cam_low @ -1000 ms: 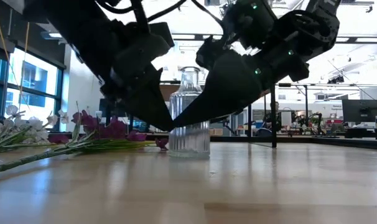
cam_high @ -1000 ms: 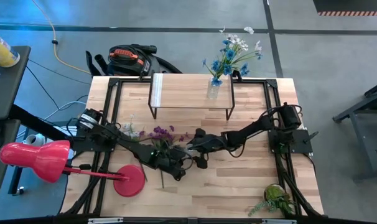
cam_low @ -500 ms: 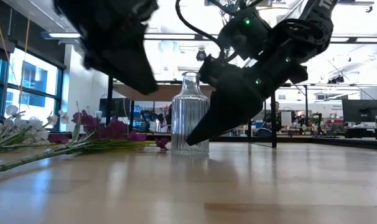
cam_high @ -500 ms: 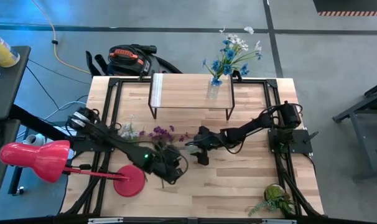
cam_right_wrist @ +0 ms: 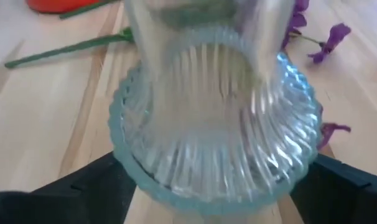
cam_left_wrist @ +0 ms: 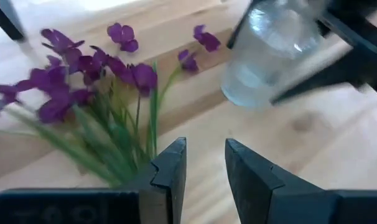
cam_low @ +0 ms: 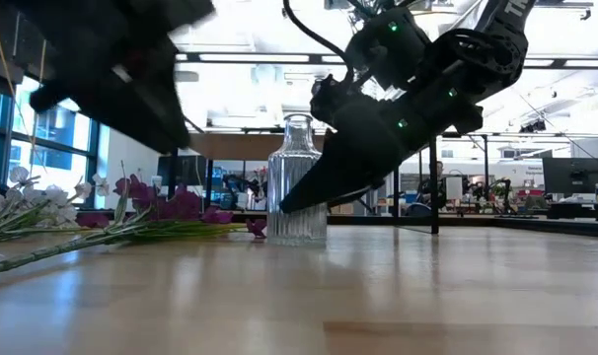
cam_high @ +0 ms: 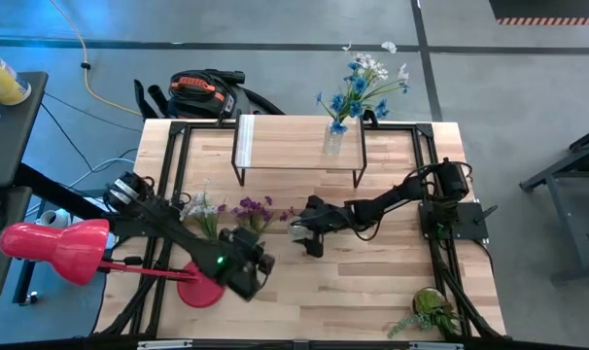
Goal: Pick and place flowers into a vace then onto a shelf
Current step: Put the violet flowers into the transparent vase
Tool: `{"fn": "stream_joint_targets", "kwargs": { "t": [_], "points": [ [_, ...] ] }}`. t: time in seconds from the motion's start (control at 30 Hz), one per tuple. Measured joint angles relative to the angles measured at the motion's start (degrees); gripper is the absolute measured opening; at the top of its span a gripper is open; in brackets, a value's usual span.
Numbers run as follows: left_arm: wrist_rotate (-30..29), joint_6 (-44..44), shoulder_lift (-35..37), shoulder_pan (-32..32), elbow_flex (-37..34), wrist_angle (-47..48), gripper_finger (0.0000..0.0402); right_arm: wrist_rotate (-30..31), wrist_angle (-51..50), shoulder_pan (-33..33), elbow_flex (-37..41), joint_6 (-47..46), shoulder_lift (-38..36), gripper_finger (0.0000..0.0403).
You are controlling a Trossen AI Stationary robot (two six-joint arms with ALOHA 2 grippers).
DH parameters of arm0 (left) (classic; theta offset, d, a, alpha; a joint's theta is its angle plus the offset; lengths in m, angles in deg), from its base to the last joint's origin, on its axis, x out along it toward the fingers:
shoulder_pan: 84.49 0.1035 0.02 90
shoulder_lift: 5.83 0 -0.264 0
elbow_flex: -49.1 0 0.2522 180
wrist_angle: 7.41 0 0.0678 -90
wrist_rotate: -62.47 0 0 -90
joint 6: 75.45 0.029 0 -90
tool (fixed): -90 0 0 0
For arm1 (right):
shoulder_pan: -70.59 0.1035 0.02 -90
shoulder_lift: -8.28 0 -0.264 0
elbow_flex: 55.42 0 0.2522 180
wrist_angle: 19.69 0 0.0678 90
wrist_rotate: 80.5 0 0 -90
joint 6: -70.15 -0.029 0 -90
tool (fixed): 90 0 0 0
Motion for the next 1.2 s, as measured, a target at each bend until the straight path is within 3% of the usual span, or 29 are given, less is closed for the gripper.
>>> {"fn": "stream_joint_targets", "kwargs": {
  "t": [0.23, 0.43, 0.57, 0.77, 1.0, 1.2],
  "points": [
    [2.46, 11.22, -0.04, 5.65, -1.89, -12.05, 0.0145, -0.08, 1.23, -0.02, 0.0, 1.14, 0.0, 0.0359],
    [4.34, 8.74, 0.23, 4.59, -1.91, -11.92, 0.0145, 2.38, 1.69, 0.0, 0.0, 1.54, 0.0, 0.0314],
    [4.26, -0.44, 0.64, 1.69, -1.89, -10.46, 0.0145, 3.17, 2.05, -0.02, 0.0, 2.46, 0.0, 0.027],
    [0.72, -29.79, 1.48, -4.27, -1.97, 2.78, 0.0145, 3.18, 1.76, -0.02, 0.0, 2.09, -0.02, 0.027],
    [8.05, -27.63, 1.02, -4.38, -1.78, -0.83, 0.0145, 4.43, 1.23, 0.0, -0.04, 1.78, -0.07, 0.0298],
    [30.01, -36.1, 0.04, 0.14, -2.38, 4.42, 0.0145, 4.11, 0.44, -0.01, -0.09, 1.8, -0.07, 0.0293]
  ]
}}
